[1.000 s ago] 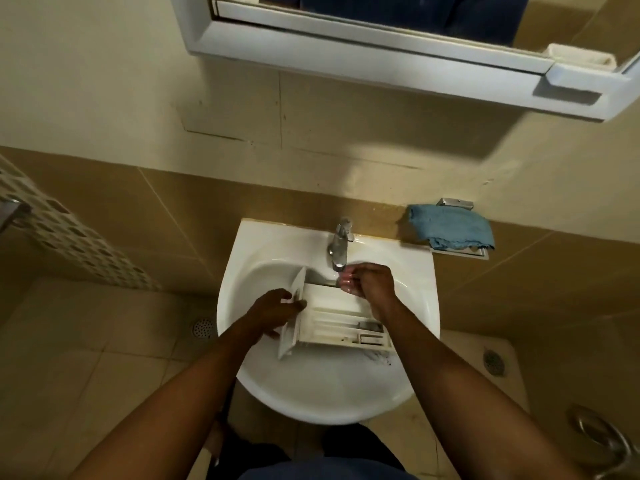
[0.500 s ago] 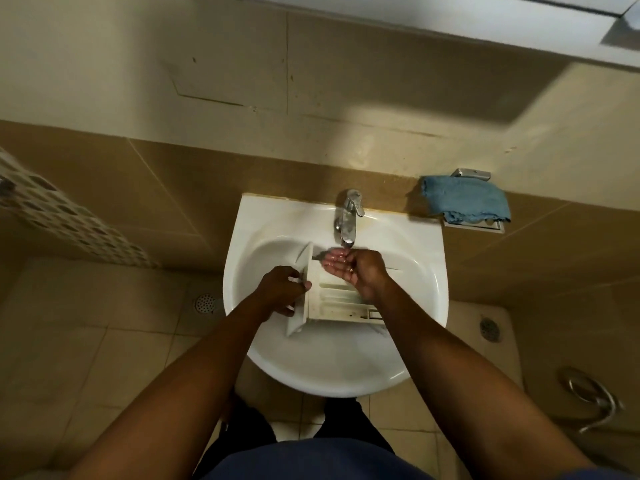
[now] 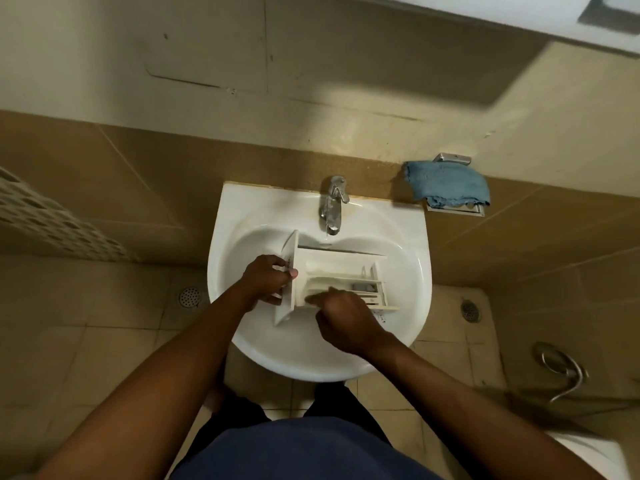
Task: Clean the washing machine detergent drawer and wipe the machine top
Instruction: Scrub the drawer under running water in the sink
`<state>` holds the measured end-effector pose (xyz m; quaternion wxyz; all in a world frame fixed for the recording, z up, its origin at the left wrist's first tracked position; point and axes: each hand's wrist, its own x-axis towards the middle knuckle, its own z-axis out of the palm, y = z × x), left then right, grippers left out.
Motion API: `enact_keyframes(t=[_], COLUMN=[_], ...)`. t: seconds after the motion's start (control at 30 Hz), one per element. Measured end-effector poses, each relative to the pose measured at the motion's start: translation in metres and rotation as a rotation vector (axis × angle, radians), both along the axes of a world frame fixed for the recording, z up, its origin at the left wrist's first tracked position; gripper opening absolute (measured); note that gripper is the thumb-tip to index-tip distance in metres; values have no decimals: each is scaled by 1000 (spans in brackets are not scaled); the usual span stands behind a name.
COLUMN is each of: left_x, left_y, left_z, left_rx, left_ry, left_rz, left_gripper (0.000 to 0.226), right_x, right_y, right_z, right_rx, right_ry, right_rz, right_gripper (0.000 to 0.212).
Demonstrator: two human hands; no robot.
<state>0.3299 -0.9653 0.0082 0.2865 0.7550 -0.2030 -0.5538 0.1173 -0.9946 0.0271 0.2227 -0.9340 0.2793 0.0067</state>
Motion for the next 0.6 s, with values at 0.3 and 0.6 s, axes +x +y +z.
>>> enact_keyframes(t=[0.3,0.6], left_x=[-2,-2], left_y=[-1,-3], left_z=[1,4], left_rx=[4,3], left_ry=[-11,0], left_rz=[-11,-15], left_gripper=[64,65], right_x=[-22,-7], right_y=[27,43], right_z=[-2,-10], right_rx=[-102,0], right_ry=[110,150], right_rz=[81,108], right_gripper=[62,84])
